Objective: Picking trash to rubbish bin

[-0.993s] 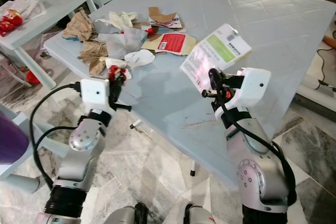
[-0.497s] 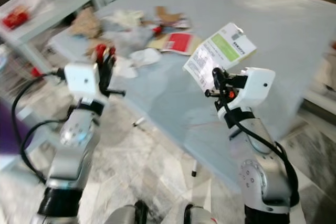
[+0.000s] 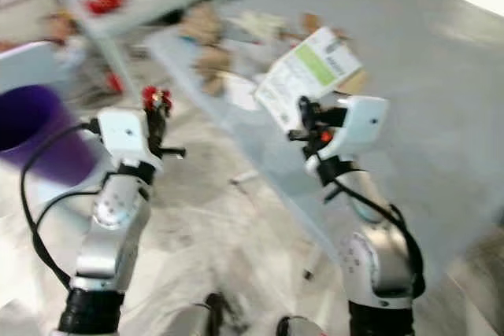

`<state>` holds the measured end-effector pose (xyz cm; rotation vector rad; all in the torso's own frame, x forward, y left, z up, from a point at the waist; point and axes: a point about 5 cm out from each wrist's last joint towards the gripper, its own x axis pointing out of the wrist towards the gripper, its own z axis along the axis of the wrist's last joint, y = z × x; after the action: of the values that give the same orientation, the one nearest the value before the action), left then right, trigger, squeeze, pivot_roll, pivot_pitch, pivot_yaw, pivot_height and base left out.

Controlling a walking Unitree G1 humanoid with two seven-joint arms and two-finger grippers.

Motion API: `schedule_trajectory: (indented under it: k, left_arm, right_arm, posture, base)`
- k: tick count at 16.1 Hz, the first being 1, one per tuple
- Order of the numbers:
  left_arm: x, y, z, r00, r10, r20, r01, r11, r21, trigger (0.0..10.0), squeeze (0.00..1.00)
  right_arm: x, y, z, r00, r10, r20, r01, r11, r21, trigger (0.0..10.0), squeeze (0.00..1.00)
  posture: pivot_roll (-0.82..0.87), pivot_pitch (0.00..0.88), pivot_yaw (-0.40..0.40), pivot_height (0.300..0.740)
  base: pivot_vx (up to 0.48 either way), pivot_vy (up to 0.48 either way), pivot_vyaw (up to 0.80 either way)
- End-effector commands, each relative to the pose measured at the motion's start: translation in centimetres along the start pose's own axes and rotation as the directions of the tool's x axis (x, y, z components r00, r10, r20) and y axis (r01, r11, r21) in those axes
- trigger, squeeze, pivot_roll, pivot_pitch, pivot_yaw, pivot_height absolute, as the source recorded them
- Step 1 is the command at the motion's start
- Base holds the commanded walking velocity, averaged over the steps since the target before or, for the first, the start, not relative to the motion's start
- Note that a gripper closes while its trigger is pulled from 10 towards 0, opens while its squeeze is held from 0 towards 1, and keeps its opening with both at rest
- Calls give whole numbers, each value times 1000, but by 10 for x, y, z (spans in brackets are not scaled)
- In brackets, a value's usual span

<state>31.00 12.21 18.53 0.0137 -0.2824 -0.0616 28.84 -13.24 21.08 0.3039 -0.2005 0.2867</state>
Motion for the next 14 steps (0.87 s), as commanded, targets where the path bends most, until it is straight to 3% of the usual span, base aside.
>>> schedule_trajectory:
  k: [1, 5, 14]
  left_arm:
    - [3, -1, 1, 1000, -13, -4, 13, 1000, -1, 0, 0]
    - [9, 1, 3, 1000, -1, -4, 1, 999, -35, 0, 0]
    - [8, 1, 1, 1000, 15, -16, -16, 996, -86, 0, 0]
  right_arm:
    - [1, 2, 1, 1000, 3, 11, -3, 1000, -3, 0, 0]
    - [1, 4, -1, 1000, 9, 9, -9, 1000, -8, 0, 0]
    - [1, 5, -3, 1000, 25, 3, -25, 999, -25, 0, 0]
  posture:
    - [-40, 164, 57, 740]
    - [-47, 164, 60, 740]
    - [-47, 158, 52, 740]
  base:
    - [0, 0, 800]
    - [0, 0, 800]
    - [0, 0, 799]
